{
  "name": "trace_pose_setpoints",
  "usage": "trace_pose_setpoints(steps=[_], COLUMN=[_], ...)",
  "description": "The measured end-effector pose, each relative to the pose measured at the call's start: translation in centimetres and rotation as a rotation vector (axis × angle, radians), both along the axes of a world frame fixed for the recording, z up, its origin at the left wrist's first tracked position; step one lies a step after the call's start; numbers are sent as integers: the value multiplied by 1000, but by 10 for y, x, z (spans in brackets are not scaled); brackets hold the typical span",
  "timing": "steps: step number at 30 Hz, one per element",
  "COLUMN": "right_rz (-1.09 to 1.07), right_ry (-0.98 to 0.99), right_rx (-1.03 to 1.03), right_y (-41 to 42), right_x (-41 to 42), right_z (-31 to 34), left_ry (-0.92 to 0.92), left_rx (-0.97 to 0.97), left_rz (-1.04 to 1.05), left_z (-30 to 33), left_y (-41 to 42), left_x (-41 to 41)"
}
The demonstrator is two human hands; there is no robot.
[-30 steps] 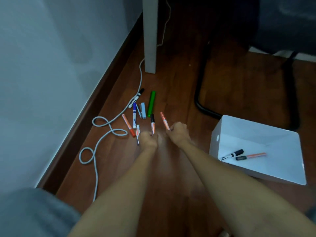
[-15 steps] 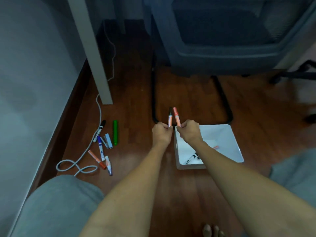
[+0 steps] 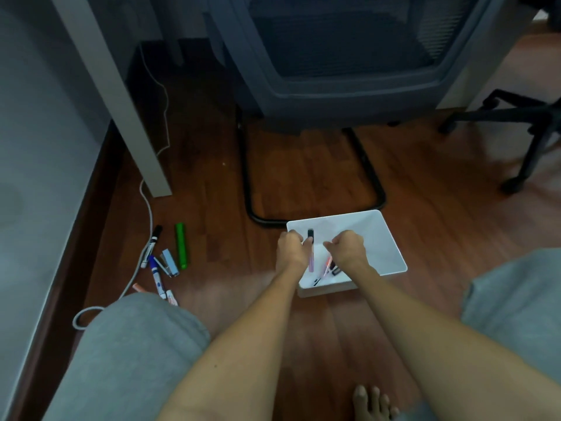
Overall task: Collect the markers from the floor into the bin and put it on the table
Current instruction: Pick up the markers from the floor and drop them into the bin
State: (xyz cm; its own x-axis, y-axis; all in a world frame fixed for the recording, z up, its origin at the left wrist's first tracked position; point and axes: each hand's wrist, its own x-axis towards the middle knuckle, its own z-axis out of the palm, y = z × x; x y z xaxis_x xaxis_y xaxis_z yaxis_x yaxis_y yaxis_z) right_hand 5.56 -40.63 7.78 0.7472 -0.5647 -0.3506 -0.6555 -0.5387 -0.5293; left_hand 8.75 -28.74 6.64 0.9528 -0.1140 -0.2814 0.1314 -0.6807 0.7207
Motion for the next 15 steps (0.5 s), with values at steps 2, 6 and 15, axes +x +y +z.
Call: trace_pose_setpoints(steps=[2, 6, 15], right_rz=[38, 134, 403], right_ry=[-15, -63, -71], right_rx=[-19, 19, 128], right_y=[10, 40, 145], right_x=[9, 38, 81], right_z=[6, 19, 10], left_ry=[-24, -85, -117], left_rx=[4, 16, 115], left_rz=[28, 148, 434], left_z=[3, 13, -4], left_y=[15, 59, 181], left_x=[7, 22, 30])
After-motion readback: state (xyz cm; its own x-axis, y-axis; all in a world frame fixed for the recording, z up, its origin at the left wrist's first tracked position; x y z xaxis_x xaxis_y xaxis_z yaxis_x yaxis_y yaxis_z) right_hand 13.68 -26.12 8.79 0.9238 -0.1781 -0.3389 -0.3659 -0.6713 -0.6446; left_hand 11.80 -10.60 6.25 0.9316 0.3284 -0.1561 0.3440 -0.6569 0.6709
